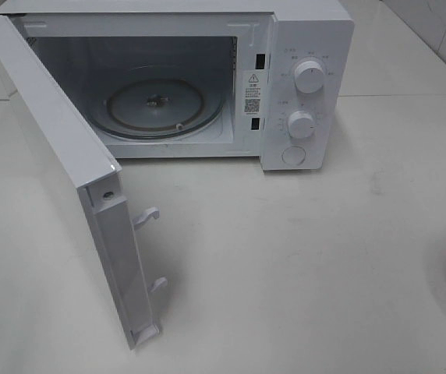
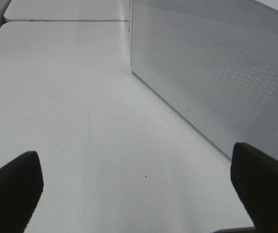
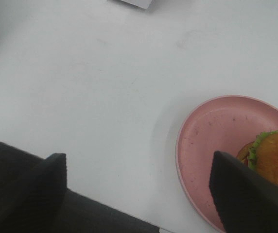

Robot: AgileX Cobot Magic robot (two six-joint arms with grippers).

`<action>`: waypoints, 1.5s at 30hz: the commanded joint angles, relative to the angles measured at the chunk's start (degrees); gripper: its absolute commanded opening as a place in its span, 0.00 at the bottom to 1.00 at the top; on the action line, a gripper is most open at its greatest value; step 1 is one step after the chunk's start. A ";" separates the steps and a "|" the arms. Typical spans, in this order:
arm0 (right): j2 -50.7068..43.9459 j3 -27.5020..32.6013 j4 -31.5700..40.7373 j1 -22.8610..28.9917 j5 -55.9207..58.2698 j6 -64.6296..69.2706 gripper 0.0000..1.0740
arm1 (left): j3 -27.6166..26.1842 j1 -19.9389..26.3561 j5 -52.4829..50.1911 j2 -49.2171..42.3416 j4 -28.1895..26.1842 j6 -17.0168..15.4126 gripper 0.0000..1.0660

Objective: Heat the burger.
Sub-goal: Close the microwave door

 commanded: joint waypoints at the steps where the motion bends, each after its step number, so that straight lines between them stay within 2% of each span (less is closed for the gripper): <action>1: -5.10 2.06 1.20 -3.78 -2.41 -0.52 0.71 | 0.34 0.06 -0.17 -1.20 -0.29 -0.06 0.97; 7: -11.86 4.01 1.32 -8.48 -1.72 -0.92 0.71 | 0.34 0.06 -0.17 -1.20 -0.29 -0.06 0.97; 13: -17.70 4.58 1.55 -9.57 -1.15 -0.86 0.71 | 0.34 0.06 -0.17 -1.20 -0.29 -0.06 0.97; 45: -17.93 4.58 1.49 -9.57 -1.15 -0.23 0.71 | 0.34 0.06 -0.17 -1.15 -0.29 -0.06 0.97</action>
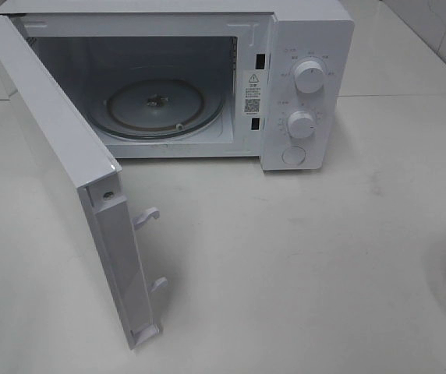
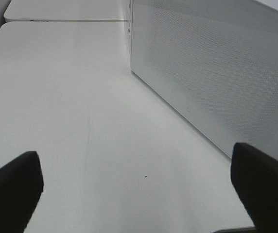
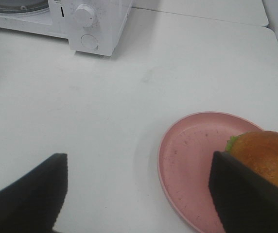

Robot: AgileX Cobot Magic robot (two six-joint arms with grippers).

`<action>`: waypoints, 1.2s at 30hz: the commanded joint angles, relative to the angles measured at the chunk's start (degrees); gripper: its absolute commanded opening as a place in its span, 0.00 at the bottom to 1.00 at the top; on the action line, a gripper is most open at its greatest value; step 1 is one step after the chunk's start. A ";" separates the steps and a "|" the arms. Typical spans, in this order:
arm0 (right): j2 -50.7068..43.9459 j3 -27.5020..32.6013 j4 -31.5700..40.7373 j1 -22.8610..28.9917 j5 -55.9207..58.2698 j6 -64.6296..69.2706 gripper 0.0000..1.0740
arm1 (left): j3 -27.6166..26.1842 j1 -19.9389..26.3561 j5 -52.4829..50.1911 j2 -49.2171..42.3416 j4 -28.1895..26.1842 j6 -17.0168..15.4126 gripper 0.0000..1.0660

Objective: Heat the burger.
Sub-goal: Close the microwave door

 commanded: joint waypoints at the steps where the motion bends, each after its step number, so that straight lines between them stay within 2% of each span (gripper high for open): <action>1: -1.49 0.23 -0.11 -0.23 0.06 0.29 0.71 | 0.34 0.06 -0.17 -1.15 -0.29 -0.06 0.97; 11: -1.49 0.23 -0.11 -0.23 0.06 0.29 0.71 | 0.34 0.06 -0.17 -1.15 -0.40 -0.06 0.97; 22: -1.49 0.23 -0.11 -0.23 0.06 0.29 0.71 | 0.29 0.06 -0.74 -1.15 -2.98 -0.23 0.97; 28: -1.49 0.23 -0.11 -0.23 0.06 0.29 0.71 | -2.01 0.06 -3.32 -0.17 -2.18 0.40 0.95; 33: -1.49 0.23 -0.11 -0.23 0.06 0.29 0.71 | -2.58 0.06 -6.07 5.10 -0.92 1.78 0.87; 34: -1.49 0.23 -0.11 -0.23 0.06 0.29 0.71 | -2.58 0.06 -7.05 6.53 -0.97 2.18 0.84; 35: -1.49 0.23 -0.11 -0.23 0.06 0.29 0.71 | -2.46 0.06 -9.05 9.34 -0.97 2.35 0.75; 36: -1.49 0.23 -0.11 -0.23 0.06 0.29 0.71 | -2.46 0.06 -9.05 9.34 -0.97 2.35 0.75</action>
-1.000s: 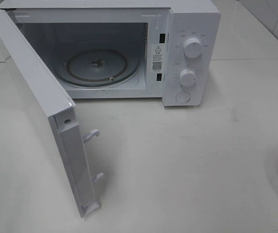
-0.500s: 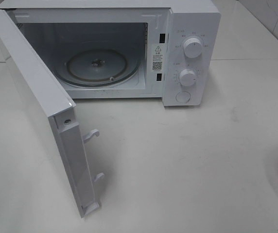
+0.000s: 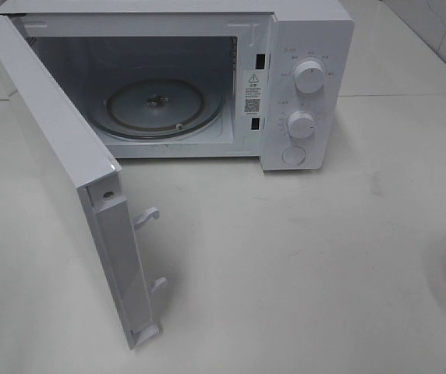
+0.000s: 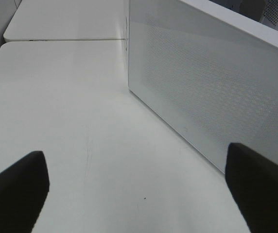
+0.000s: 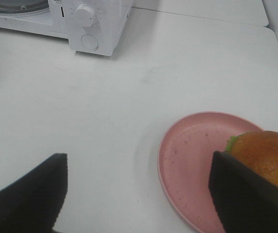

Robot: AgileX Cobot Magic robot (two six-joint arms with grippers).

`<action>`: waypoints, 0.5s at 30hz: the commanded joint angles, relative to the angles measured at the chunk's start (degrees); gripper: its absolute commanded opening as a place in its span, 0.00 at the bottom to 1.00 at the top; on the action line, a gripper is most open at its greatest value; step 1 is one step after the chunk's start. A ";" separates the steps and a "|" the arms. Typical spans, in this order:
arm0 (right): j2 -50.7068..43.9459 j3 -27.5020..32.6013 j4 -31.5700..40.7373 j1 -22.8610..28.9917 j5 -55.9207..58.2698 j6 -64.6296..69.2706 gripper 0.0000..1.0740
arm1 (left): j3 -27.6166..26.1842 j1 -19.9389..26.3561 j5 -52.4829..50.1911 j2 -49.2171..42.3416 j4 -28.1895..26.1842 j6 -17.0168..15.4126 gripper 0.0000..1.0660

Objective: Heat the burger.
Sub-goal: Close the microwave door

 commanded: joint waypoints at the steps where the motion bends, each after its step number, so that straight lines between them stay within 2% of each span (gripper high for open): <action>1: -1.49 0.23 -0.11 -0.23 0.06 0.29 0.71 | -0.17 0.06 -5.50 6.30 0.06 0.63 0.64; 2: -1.49 0.23 -0.11 -0.23 0.06 0.29 0.71 | -0.17 0.06 -5.50 6.30 0.06 0.63 0.64; 3: -1.49 0.23 -0.11 -0.23 0.06 0.29 0.71 | -0.17 0.06 -6.65 7.96 0.06 0.63 0.57; 4: -1.49 0.23 -0.11 -0.23 0.06 0.29 0.71 | -0.17 0.06 -9.11 11.23 0.00 0.63 0.45; 5: -1.49 0.23 -0.11 -0.23 0.06 0.29 0.71 | -0.17 0.06 -9.11 11.23 0.00 0.63 0.45; 6: -1.49 0.23 -0.11 -0.23 0.06 0.29 0.71 | -0.17 0.06 -11.80 14.84 0.11 0.63 0.30; 7: -1.49 0.23 -0.11 -0.23 0.06 0.29 0.71 | -0.17 0.06 -13.29 17.02 0.17 0.63 0.21; 8: -1.49 0.23 -0.11 -0.23 0.06 0.29 0.71 | -0.17 0.06 -13.29 17.02 0.17 0.63 0.21; 9: -1.49 0.23 -0.11 -0.23 0.06 0.29 0.71 | -0.17 0.06 -15.64 21.60 0.17 0.63 0.04; 10: -1.49 0.23 -0.11 -0.23 0.06 0.29 0.71 | -0.17 0.06 -17.13 23.89 0.11 0.74 0.00; 14: -1.49 0.23 -0.11 -0.23 0.06 0.29 0.71 | 0.80 -0.11 -23.38 29.68 -0.06 0.86 0.00; 15: -1.49 0.23 -0.11 -0.23 0.06 0.29 0.71 | 2.41 -0.11 -29.68 32.89 -0.52 1.20 0.00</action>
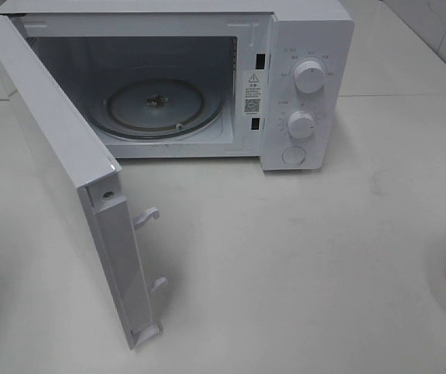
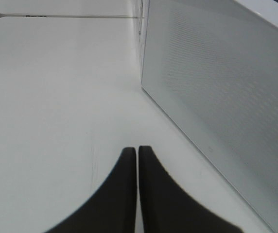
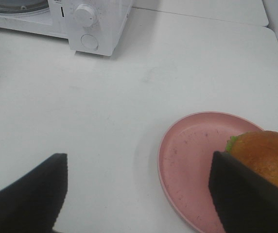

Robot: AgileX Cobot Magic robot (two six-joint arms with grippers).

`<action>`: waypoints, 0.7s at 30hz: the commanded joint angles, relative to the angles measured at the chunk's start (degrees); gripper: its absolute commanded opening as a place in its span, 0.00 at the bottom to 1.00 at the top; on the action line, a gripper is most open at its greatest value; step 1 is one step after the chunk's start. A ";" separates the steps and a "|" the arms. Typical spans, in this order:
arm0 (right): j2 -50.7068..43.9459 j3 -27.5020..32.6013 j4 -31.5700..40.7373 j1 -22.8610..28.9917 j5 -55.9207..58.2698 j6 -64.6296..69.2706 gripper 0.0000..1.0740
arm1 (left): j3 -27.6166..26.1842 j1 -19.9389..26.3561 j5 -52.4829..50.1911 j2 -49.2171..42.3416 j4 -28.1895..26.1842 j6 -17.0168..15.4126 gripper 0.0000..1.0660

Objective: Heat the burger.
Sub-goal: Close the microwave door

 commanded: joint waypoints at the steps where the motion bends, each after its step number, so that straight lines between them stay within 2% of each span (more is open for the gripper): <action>1: -1.49 0.23 -0.11 -0.23 0.06 0.29 0.71 | 1.66 -0.11 -8.42 3.90 -0.57 0.52 0.00; 2: -1.49 0.23 -0.11 -0.23 0.06 0.29 0.71 | 3.84 -0.11 -14.55 7.22 -1.49 1.55 0.00; 4: -1.49 0.23 -0.11 -0.23 0.06 0.29 0.71 | 5.10 -0.11 -17.93 8.88 -2.06 2.18 0.00; 6: -1.49 0.23 -0.11 -0.23 0.06 0.29 0.71 | 8.19 -0.11 -27.10 12.72 -3.09 3.95 0.00; 7: -1.49 0.23 -0.11 -0.23 0.06 0.29 0.71 | 8.19 -0.11 -27.10 12.72 -3.09 3.95 0.00; 8: -1.49 0.23 -0.11 -0.23 0.06 0.29 0.71 | 9.80 -0.11 -33.63 15.47 -3.09 4.53 0.00; 10: -1.49 0.23 -0.11 -0.23 0.06 0.29 0.71 | 10.49 -0.11 -36.50 16.50 -3.09 4.64 0.00; 12: -1.49 0.23 -0.11 -0.23 0.06 0.29 0.71 | 13.06 -0.11 -46.70 20.11 -2.58 4.64 0.00; 13: -1.49 0.23 -0.11 -0.23 0.06 0.29 0.71 | 13.06 -0.11 -46.70 20.11 -2.58 4.64 0.00; 14: -1.49 0.23 -0.11 -0.23 0.06 0.29 0.71 | 14.67 -0.11 -53.63 22.17 -0.69 4.58 0.00; 16: -1.49 0.23 -0.11 -0.23 0.06 0.29 0.71 | 15.70 -0.11 -57.18 23.32 0.80 3.95 0.00; 17: -1.49 0.23 -0.11 -0.23 0.06 0.29 0.71 | 17.65 -0.11 -63.14 25.50 4.01 1.89 0.00; 18: -1.49 0.23 -0.11 -0.23 0.06 0.29 0.71 | 18.28 -0.11 -64.69 26.70 5.50 0.52 0.00; 19: -1.49 0.23 -0.11 -0.23 0.06 0.29 0.71 | 18.28 -0.11 -64.69 26.70 5.50 0.52 0.00; 20: -1.49 0.23 -0.11 -0.23 0.06 0.29 0.71 | 18.51 -0.11 -65.72 29.28 7.73 -2.64 0.00; 21: -1.49 0.23 -0.11 -0.23 0.06 0.29 0.71 | 18.51 -0.11 -66.46 30.25 9.28 -4.13 0.00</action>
